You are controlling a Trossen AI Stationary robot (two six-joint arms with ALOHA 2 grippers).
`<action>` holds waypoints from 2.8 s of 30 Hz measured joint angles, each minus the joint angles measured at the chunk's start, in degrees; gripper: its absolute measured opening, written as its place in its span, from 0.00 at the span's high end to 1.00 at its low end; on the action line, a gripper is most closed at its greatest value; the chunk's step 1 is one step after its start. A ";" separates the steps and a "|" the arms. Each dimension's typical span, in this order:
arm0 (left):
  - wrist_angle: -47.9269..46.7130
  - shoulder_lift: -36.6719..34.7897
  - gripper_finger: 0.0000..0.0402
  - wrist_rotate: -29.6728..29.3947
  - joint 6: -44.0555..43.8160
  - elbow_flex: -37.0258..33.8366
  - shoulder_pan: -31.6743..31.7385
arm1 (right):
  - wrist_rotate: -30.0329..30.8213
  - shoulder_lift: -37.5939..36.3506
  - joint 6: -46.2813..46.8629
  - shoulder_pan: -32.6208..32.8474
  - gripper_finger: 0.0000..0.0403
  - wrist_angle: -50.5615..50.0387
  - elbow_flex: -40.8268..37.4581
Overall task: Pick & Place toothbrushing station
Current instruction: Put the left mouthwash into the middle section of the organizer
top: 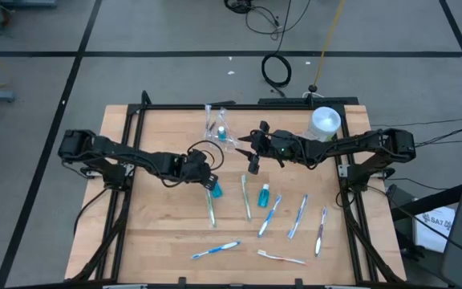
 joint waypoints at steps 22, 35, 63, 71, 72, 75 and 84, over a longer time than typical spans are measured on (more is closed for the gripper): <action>6.05 10.28 0.57 5.79 -17.93 0.02 0.79 | 0.02 0.00 -0.02 0.00 0.57 -0.15 -0.02; 7.98 10.39 0.57 4.39 -13.49 0.00 2.50 | 0.00 0.00 -0.02 0.00 0.57 -0.17 -0.02; 10.53 13.62 0.57 4.33 -16.51 0.09 2.49 | 0.01 0.00 -0.02 0.00 0.57 -0.63 -0.02; 10.34 13.65 0.57 4.53 -16.27 0.07 2.49 | 0.02 0.00 -0.02 -0.02 0.57 -0.63 -0.02; 10.34 13.65 0.57 4.55 -16.25 0.07 2.49 | 0.01 0.00 -0.02 -0.01 0.57 -0.63 -0.02; 10.34 13.65 0.57 4.56 -16.23 0.04 2.49 | 0.00 0.00 -0.02 0.00 0.57 -0.63 -0.02; 10.29 13.67 0.57 4.81 -14.61 0.02 2.49 | 0.02 0.00 -0.02 0.00 0.57 -0.61 -0.02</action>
